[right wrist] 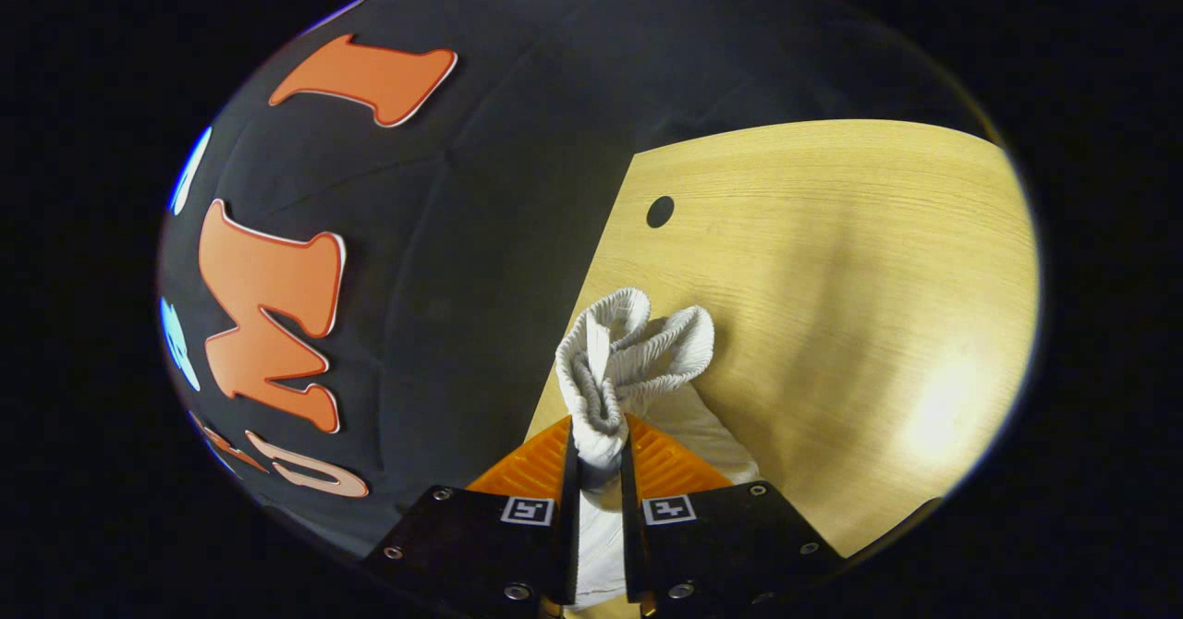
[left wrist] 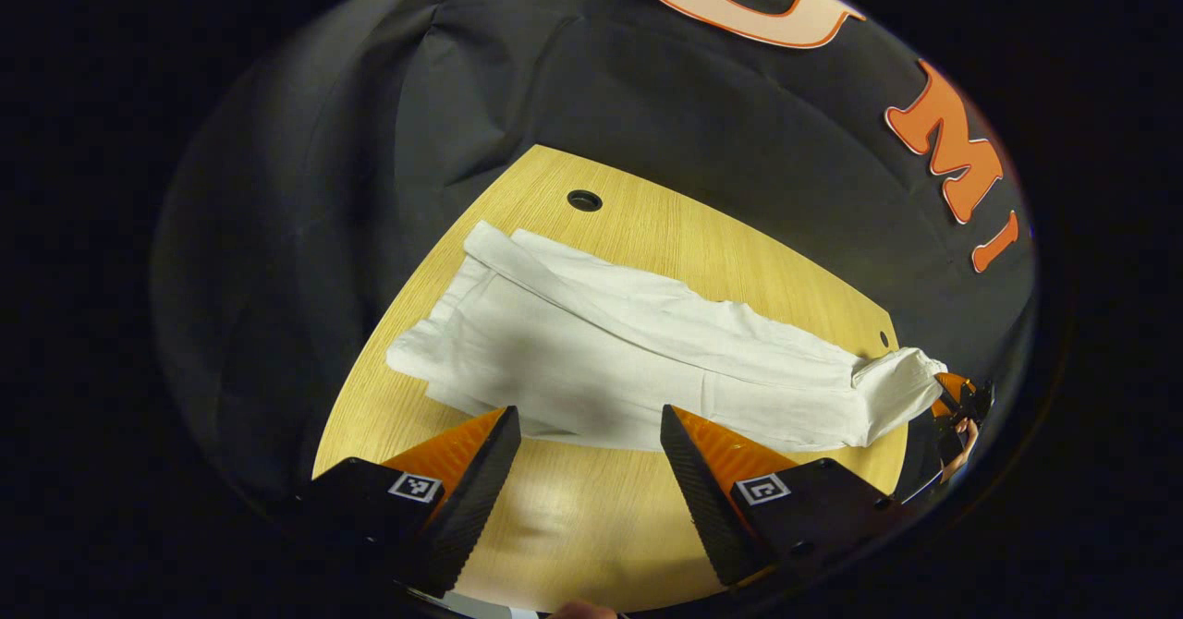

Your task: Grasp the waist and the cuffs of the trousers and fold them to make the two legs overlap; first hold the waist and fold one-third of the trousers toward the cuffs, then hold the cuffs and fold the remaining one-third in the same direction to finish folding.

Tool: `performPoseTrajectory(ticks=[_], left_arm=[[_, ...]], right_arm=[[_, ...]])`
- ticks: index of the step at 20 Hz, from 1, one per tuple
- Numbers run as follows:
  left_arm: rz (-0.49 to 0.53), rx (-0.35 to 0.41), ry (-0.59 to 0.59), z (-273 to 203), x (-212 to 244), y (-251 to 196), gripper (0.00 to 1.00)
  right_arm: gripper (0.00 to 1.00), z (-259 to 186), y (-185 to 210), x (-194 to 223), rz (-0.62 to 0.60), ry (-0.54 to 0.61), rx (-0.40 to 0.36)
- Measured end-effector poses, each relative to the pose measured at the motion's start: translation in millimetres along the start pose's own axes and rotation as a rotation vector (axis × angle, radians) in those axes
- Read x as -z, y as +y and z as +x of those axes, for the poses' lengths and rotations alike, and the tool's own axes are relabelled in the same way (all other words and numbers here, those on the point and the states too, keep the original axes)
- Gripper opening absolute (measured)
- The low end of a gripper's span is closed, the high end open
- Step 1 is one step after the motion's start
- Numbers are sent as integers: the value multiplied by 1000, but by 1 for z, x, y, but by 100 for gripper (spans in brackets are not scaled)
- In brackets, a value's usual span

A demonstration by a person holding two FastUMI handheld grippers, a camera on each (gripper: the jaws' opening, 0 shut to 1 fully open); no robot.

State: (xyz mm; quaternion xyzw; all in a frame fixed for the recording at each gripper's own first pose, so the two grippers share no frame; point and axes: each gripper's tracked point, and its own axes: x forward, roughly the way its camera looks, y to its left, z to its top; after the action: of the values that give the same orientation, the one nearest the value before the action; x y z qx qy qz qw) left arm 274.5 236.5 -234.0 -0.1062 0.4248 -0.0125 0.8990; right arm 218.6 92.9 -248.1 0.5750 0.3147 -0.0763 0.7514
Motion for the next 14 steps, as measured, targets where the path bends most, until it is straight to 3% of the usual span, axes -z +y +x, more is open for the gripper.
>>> performPoseTrajectory(ticks=[8, 14], left_arm=[[-4, 47, 12, 3, -1, 1, 100], [-86, 65, 11, 3, -3, 1, 100]], right_arm=[[20, 2, 61, 74, -54, 57, -54], [20, 10, 84, 132, -76, 116, -73]])
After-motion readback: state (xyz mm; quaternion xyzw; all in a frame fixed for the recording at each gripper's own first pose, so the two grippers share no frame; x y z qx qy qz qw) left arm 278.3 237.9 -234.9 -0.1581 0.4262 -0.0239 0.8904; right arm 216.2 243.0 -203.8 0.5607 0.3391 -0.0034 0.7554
